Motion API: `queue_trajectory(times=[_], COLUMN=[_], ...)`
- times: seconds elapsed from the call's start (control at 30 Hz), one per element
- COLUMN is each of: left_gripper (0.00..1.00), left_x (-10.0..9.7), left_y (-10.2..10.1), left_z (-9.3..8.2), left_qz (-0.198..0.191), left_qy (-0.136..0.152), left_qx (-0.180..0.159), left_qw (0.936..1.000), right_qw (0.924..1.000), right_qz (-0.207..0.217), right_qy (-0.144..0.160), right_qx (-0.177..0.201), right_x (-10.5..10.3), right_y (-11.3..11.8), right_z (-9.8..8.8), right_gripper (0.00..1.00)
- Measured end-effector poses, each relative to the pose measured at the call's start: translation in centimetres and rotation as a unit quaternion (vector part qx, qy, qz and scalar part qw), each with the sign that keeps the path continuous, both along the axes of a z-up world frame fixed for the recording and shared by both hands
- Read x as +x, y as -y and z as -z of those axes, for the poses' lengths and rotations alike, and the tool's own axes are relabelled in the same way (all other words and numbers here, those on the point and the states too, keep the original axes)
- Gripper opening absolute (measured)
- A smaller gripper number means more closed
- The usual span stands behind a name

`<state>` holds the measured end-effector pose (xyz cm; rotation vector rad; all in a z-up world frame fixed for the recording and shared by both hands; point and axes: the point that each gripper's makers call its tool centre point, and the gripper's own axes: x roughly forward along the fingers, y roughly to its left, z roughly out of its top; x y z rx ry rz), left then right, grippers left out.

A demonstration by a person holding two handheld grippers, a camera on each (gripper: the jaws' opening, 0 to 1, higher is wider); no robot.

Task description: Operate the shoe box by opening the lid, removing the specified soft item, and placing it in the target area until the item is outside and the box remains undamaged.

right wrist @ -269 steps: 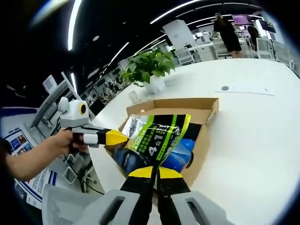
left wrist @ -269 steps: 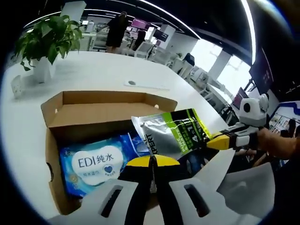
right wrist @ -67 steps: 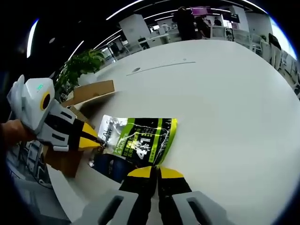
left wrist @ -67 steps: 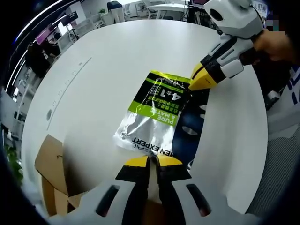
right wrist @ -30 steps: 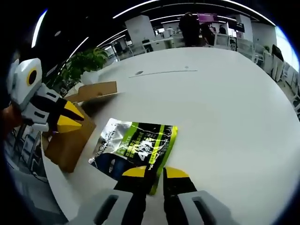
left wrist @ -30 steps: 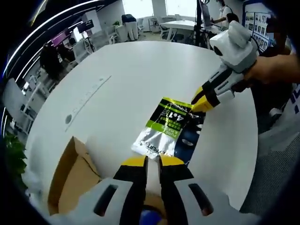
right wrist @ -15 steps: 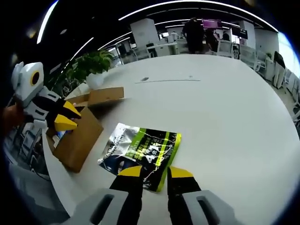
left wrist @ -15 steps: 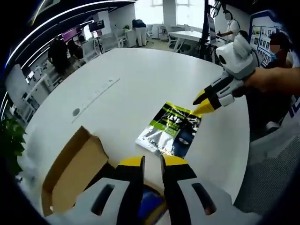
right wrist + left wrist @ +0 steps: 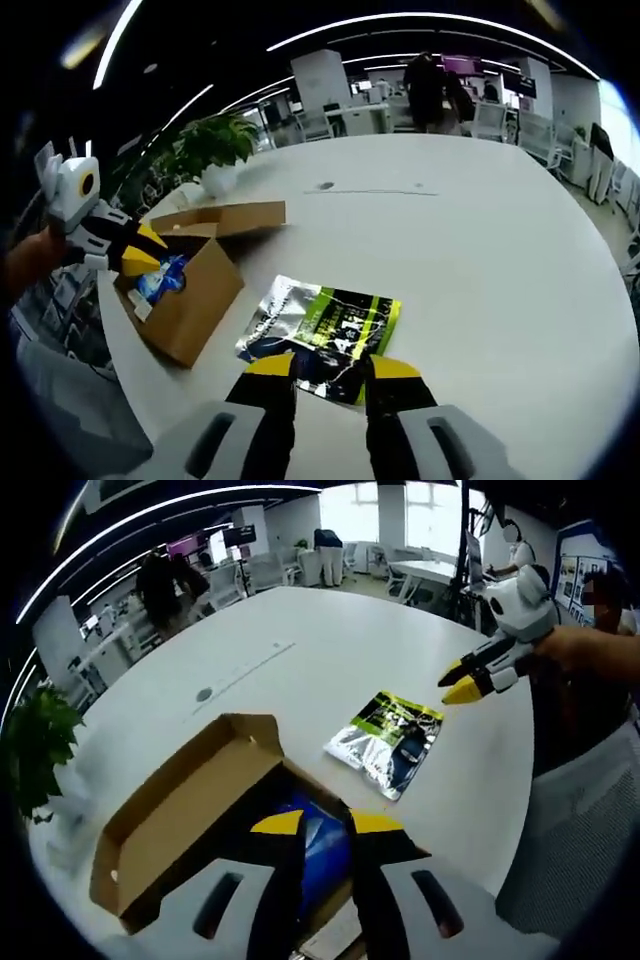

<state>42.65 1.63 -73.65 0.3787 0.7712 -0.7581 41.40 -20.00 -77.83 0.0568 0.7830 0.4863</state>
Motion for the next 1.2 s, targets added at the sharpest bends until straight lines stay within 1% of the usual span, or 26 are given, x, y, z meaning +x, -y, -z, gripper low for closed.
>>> queue_trajectory(times=[0.23,0.5,0.6,0.93,1.0,1.17,1.2], left_gripper=[0.15,0.16,0.17,0.18,0.18,0.19,0.19], left_x=[-0.8,-1.5,-1.7,-2.7,-3.0,-3.7,-4.1], left_y=[-3.5,-7.1,-8.3,-13.6,-14.2,-16.4,-16.4], left_z=[-0.2,-0.8,-1.0,-1.1,-1.0,-0.8,-0.8], left_qz=[-0.036,-0.065,-0.076,-0.129,-0.133,-0.157,-0.161], left_qy=[0.003,0.01,0.013,0.022,0.02,0.02,0.019], left_qx=[-0.004,-0.004,-0.005,0.005,0.008,0.012,0.012], left_qw=[0.9993,0.9978,0.997,0.9914,0.9909,0.9874,0.9867], right_qw=[0.9997,0.9984,0.9979,0.9955,0.9948,0.9929,0.9927], right_qz=[-0.022,-0.05,-0.057,-0.084,-0.089,-0.107,-0.108], right_qy=[0.01,0.023,0.025,0.03,0.031,0.033,0.034], right_qx=[0.003,0.015,0.019,0.033,0.037,0.041,0.041], right_x=[-0.2,-0.2,-0.2,-0.2,-0.3,-0.6,-0.6], right_y=[-2.0,-5.2,-6.2,-9.1,-9.8,-11.5,-11.6], right_z=[-1.3,-2.9,-3.1,-3.9,-4.1,-4.3,-4.3], right_gripper=[0.26,0.3,0.31,0.35,0.36,0.37,0.37])
